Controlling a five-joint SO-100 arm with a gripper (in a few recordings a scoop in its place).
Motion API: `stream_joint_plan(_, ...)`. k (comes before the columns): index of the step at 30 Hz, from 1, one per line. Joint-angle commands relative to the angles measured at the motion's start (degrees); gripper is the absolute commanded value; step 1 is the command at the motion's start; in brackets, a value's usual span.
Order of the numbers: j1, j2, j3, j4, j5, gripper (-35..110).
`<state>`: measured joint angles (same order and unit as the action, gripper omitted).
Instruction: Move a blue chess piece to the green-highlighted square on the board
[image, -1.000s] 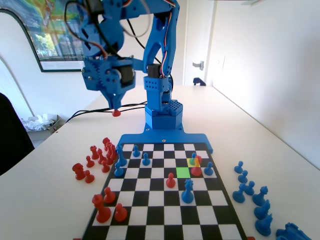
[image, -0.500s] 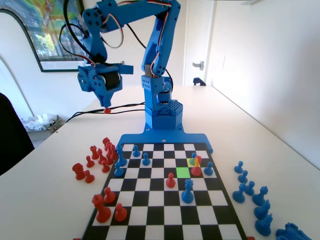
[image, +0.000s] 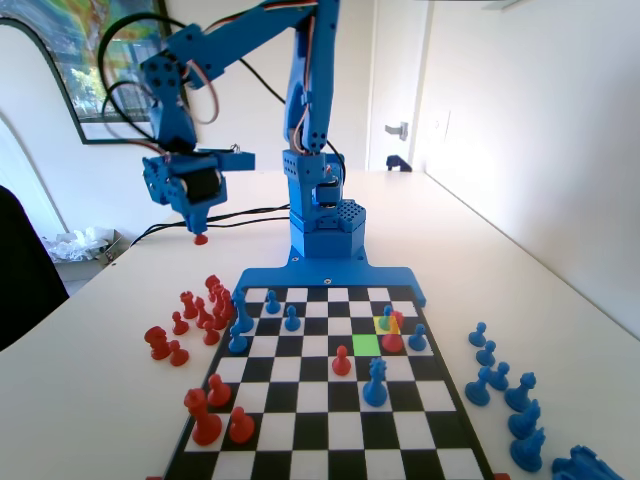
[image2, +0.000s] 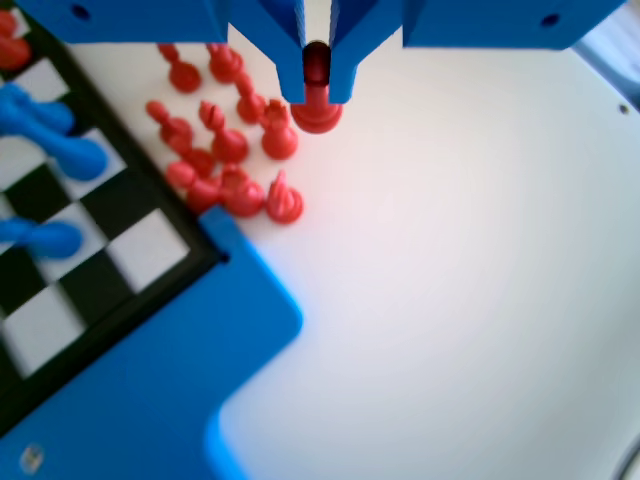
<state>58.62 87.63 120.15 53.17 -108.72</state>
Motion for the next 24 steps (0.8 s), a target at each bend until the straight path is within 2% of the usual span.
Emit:
stream_joint_plan(1,-0.97,-1.67,-3.25,-3.25,0.53,1)
stream_joint_plan(7,-2.46,-6.77,-1.32,-11.43,1.85,1)
stream_joint_plan(24,0.88,-9.93,9.05,-27.69,-5.27,1)
